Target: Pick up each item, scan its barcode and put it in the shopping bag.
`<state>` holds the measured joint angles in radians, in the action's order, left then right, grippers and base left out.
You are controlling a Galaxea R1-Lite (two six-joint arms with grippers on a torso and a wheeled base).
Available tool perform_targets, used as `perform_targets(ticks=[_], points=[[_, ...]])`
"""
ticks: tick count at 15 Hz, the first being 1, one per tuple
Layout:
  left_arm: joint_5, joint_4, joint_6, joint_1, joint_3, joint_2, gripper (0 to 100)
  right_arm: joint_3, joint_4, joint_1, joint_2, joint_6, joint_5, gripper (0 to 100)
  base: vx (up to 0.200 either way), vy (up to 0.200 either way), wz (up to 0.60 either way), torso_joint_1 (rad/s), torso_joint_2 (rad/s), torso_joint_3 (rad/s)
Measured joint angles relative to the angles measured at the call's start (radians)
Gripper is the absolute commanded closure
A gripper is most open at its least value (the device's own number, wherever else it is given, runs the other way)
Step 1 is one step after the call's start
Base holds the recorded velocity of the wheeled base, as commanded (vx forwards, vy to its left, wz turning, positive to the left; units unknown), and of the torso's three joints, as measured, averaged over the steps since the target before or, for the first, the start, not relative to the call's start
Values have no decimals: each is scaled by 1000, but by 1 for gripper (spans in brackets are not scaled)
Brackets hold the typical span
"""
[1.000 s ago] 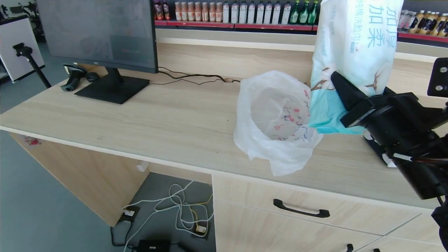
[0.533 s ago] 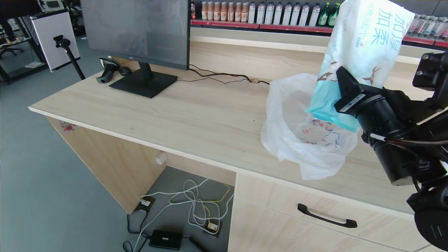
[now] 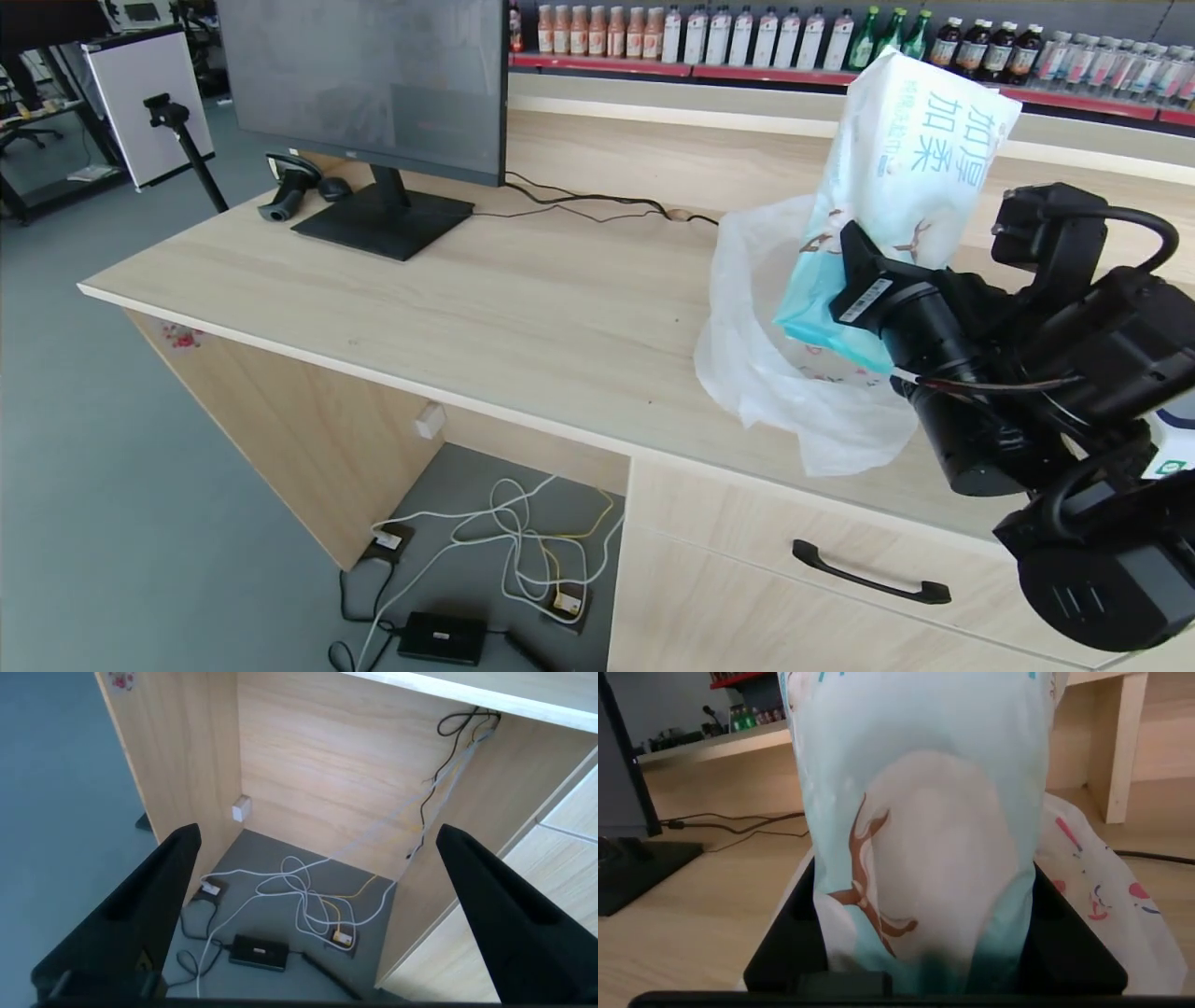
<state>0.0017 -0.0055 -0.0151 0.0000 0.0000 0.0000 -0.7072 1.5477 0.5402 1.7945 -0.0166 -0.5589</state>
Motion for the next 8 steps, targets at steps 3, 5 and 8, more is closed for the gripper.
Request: perform_targets(ticks=[3, 5, 8], points=[[0, 0, 0, 0, 0, 0, 0, -10, -17, 17, 38, -27, -31, 100, 0, 0, 0, 0, 0, 0], [0, 0, 1, 0, 0, 0, 0, -9, -20, 21, 49, -34, -34, 100, 0, 0, 0, 0, 0, 0], [0, -3, 1, 0, 0, 0, 0, -4, -25, 31, 63, -39, -60, 100, 0, 0, 0, 0, 0, 0]])
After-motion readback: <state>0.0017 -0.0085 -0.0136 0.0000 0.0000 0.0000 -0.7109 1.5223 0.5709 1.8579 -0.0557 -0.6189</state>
